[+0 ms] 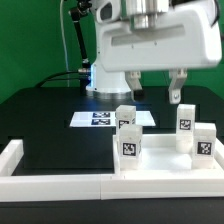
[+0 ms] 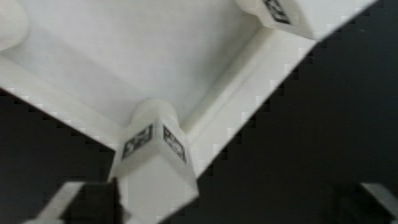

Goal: Assemble square table

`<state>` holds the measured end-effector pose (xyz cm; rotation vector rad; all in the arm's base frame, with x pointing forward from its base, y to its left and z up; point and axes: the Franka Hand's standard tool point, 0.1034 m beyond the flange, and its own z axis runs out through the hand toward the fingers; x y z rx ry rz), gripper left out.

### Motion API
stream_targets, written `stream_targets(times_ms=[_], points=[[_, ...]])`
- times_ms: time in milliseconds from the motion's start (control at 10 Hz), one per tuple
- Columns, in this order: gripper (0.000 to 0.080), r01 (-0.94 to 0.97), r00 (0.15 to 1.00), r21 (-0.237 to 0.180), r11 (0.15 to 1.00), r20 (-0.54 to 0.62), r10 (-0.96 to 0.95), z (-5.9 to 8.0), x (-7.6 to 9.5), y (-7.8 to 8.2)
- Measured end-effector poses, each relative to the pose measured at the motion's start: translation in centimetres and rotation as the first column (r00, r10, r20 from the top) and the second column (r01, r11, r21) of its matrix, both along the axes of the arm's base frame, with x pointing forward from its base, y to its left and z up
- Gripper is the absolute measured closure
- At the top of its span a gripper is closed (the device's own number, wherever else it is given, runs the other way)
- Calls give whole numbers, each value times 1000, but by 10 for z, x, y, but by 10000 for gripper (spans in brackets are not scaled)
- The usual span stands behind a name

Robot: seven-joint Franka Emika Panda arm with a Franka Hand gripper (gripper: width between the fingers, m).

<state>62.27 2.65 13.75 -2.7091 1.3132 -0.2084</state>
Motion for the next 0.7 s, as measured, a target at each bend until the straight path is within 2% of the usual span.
stream_targets(times_ms=[100,200,700], points=[[178,8,1000,23,1000,2,-8,19,0,-2],[158,15,999,43,999,-38,-13,26,-3,-6],[151,14,999,37,999,-35,-13,23,-2,-7]])
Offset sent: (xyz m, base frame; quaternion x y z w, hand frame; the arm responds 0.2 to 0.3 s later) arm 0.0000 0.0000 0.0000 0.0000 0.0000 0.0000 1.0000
